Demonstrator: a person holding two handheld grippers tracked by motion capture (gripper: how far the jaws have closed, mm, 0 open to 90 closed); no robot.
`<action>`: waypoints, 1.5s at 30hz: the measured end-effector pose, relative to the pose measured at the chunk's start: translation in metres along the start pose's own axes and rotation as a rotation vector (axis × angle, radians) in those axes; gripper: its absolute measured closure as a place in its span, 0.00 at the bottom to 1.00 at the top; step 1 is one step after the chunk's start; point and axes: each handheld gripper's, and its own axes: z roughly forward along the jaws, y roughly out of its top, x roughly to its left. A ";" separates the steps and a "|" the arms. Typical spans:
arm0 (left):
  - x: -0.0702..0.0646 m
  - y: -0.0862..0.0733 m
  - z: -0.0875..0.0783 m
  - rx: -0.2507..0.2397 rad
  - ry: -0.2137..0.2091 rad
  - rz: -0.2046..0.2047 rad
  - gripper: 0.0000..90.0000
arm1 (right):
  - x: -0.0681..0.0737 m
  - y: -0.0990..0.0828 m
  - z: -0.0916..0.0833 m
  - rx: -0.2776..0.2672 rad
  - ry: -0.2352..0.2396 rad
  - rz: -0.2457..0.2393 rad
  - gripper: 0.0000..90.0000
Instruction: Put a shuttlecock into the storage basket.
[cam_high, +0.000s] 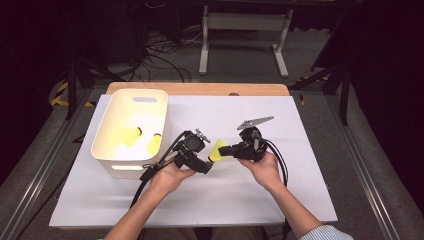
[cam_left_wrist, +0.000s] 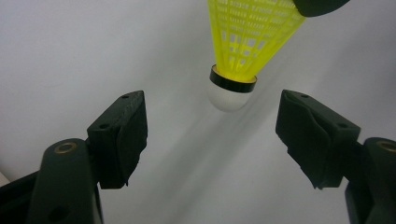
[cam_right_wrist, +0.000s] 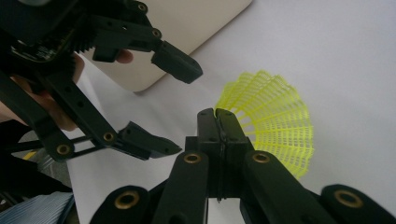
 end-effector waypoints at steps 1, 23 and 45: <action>-0.001 0.000 0.001 0.004 0.001 -0.001 0.29 | 0.001 0.000 0.000 -0.002 0.005 -0.002 1.00; -0.004 0.001 0.008 0.010 -0.054 0.027 0.51 | 0.012 0.003 0.003 -0.020 0.063 -0.012 1.00; -0.006 0.000 0.006 0.045 -0.039 0.058 0.71 | 0.009 0.002 0.005 -0.024 0.034 -0.010 0.96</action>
